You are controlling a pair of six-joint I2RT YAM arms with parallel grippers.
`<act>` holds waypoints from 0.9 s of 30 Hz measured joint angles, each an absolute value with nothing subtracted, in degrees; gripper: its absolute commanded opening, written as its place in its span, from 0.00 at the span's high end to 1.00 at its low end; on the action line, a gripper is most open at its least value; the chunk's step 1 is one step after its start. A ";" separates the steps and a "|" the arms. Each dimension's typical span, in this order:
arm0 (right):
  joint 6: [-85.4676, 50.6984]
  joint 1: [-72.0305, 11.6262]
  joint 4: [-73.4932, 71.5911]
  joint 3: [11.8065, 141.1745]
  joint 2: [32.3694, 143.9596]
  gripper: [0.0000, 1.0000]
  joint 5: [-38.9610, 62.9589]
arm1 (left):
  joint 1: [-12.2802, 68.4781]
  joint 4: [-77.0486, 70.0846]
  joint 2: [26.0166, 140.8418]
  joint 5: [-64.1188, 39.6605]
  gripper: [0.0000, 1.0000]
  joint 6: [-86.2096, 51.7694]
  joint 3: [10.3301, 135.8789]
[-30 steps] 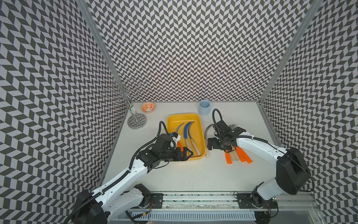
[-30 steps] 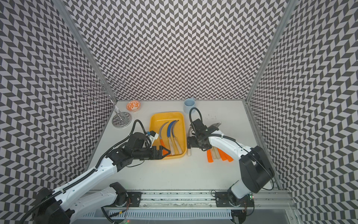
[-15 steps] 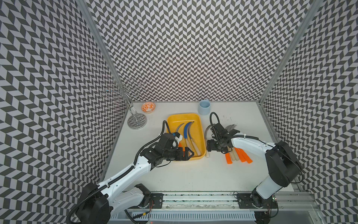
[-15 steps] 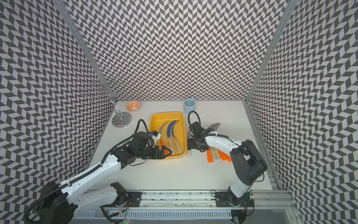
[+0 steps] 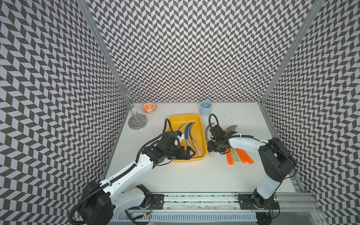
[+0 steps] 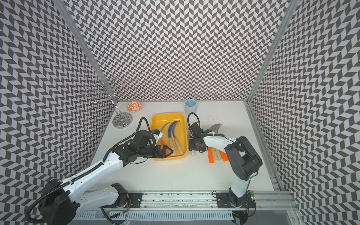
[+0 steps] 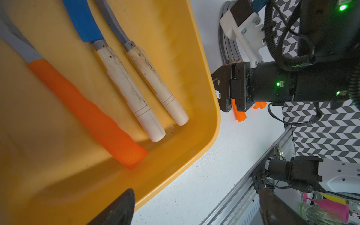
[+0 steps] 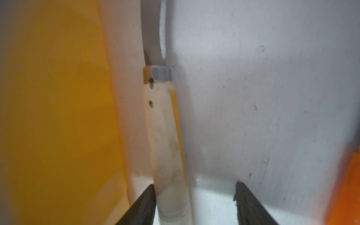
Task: Put small sickles into storage boxes
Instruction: Pick up the sickle at the center of the board.
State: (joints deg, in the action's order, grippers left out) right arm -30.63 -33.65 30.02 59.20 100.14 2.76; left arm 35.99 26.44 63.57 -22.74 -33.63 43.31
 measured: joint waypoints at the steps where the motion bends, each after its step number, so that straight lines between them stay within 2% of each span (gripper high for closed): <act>1: -30.63 -33.65 29.58 59.02 100.14 0.52 2.76 | 35.90 26.70 63.40 -22.74 0.00 -33.54 43.31; 3: -30.85 -33.61 29.08 58.74 100.14 0.57 2.72 | 35.53 27.03 63.02 -22.74 0.00 -33.43 43.31; 12: -30.81 -33.56 27.05 57.95 100.14 0.88 3.01 | 33.30 28.67 62.72 -22.79 0.00 -32.47 43.79; 19: -31.27 -33.56 27.00 57.91 100.05 0.94 3.03 | 32.42 29.30 62.48 -23.24 0.00 -31.44 45.06; 27: -31.40 -33.56 31.00 57.93 97.89 0.96 2.74 | 31.83 29.74 62.28 -23.49 0.00 -31.11 45.08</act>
State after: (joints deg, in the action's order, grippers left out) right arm -31.40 -33.56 31.00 57.93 97.89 2.74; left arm 31.83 29.74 62.28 -23.49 -31.11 45.08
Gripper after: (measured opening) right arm 0.223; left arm 0.996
